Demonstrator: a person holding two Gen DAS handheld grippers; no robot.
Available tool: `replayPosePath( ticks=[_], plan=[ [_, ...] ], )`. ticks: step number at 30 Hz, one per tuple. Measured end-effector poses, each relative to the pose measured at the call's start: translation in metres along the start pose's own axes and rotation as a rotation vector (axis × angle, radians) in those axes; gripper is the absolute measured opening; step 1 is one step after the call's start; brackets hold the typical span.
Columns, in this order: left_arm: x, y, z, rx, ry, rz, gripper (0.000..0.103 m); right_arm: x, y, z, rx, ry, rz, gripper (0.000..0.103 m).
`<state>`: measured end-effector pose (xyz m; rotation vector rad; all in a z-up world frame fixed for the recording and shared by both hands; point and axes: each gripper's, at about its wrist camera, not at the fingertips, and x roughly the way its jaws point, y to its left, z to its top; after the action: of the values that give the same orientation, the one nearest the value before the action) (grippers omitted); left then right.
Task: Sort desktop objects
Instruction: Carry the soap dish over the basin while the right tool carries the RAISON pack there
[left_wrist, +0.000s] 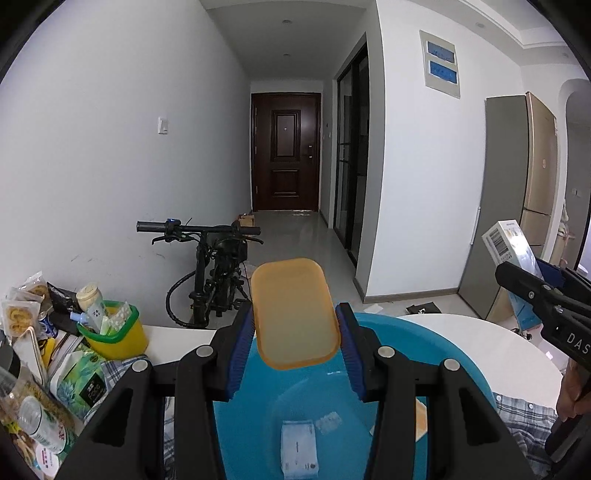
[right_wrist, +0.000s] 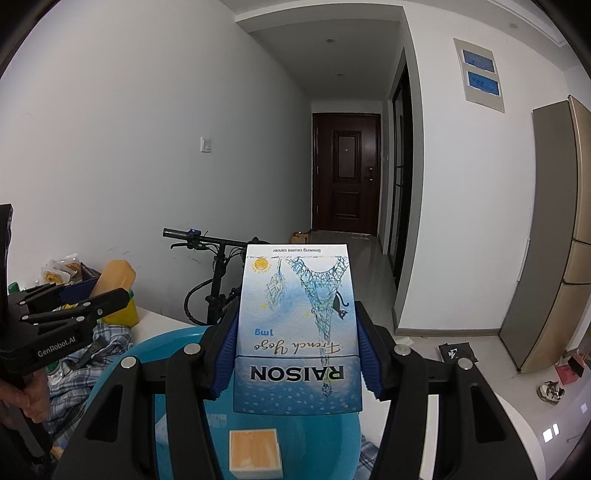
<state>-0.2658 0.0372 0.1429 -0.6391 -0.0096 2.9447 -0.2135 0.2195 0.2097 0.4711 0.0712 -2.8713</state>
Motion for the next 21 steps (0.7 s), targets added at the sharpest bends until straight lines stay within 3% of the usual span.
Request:
replayPosePath(
  ticks=[10,21],
  plan=[
    [0.018,0.000,0.002,0.004,0.042,-0.017,0.047,0.016,-0.003,0.001,0.021,0.039,0.034,0.055],
    [0.036,-0.007,-0.004,0.104,0.209,0.000,0.047,0.046,-0.010,-0.008,0.069,0.263,0.198,0.055]
  ],
)
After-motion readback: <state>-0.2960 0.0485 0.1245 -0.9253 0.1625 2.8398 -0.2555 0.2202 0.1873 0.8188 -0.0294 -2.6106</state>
